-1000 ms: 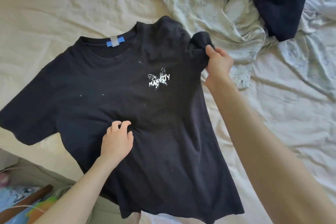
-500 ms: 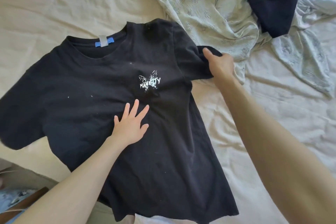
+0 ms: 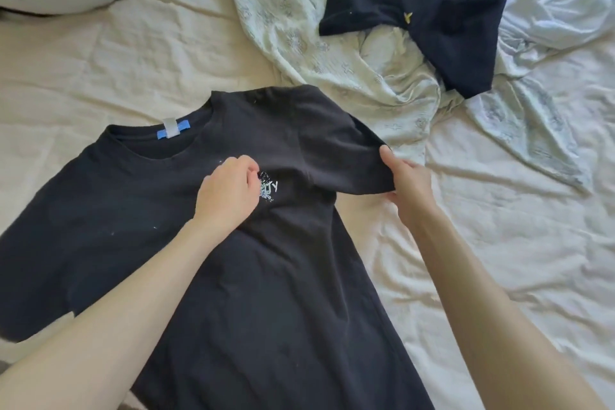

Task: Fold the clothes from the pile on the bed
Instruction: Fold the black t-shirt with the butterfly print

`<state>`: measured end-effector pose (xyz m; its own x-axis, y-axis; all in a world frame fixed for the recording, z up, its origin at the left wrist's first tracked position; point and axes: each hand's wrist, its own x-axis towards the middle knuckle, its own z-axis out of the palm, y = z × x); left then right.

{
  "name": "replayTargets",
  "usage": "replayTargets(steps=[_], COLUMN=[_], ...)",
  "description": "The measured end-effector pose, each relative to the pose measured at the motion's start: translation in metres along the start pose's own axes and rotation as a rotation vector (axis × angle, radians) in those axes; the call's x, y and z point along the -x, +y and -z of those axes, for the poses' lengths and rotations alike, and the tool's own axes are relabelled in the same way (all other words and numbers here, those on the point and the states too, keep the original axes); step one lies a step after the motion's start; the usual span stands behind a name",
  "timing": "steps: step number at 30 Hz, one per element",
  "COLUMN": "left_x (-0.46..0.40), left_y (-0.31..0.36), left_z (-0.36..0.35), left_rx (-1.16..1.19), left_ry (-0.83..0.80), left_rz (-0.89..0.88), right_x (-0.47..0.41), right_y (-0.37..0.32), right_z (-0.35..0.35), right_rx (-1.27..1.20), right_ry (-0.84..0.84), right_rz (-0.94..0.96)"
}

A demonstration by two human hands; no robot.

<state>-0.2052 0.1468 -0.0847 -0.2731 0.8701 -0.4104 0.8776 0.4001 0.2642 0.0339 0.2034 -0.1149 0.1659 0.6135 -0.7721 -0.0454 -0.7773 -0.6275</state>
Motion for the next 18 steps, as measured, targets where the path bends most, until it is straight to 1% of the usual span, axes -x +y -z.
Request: replayTargets(steps=[2, 4, 6, 7, 8, 9, 11, 14, 16, 18], left_x=[-0.024, -0.043, -0.056, -0.062, -0.068, -0.073, -0.08, -0.084, -0.082, -0.08], left_y=[0.028, 0.061, 0.089, 0.1, 0.107, 0.11, 0.108, 0.099, 0.094, 0.091], left_z=[0.012, 0.015, 0.018, 0.018, 0.019, 0.019, 0.017, 0.01, 0.006, 0.003], left_rx=[0.167, 0.401, 0.688, 0.798, 0.849, 0.833, 0.717, 0.599, 0.462, 0.244], left_ry=[-0.003, -0.062, -0.121, -0.157, -0.207, -0.268, -0.369, -0.369, -0.335, -0.317], left_rz=[-0.099, -0.117, -0.013, 0.066, 0.138, 0.184, 0.232, 0.231, 0.155, 0.029], right_x=[-0.005, -0.007, 0.006, 0.015, 0.022, 0.029, 0.037, 0.04, 0.039, 0.038], right_y=[-0.013, -0.018, -0.018, -0.013, -0.007, 0.0, 0.011, 0.023, 0.033, 0.042], right_z=[-0.004, -0.009, -0.019, -0.023, -0.025, -0.028, -0.028, -0.025, -0.024, -0.022], right_rx=[0.066, 0.183, 0.369, 0.447, 0.507, 0.558, 0.636, 0.781, 0.895, 0.95], right_ry=[-0.031, 0.004, 0.029, 0.023, 0.004, -0.025, -0.086, -0.236, -0.316, -0.357], right_rz=[0.079, 0.278, 0.556, 0.699, 0.819, 0.906, 1.025, 1.119, 1.131, 1.065])
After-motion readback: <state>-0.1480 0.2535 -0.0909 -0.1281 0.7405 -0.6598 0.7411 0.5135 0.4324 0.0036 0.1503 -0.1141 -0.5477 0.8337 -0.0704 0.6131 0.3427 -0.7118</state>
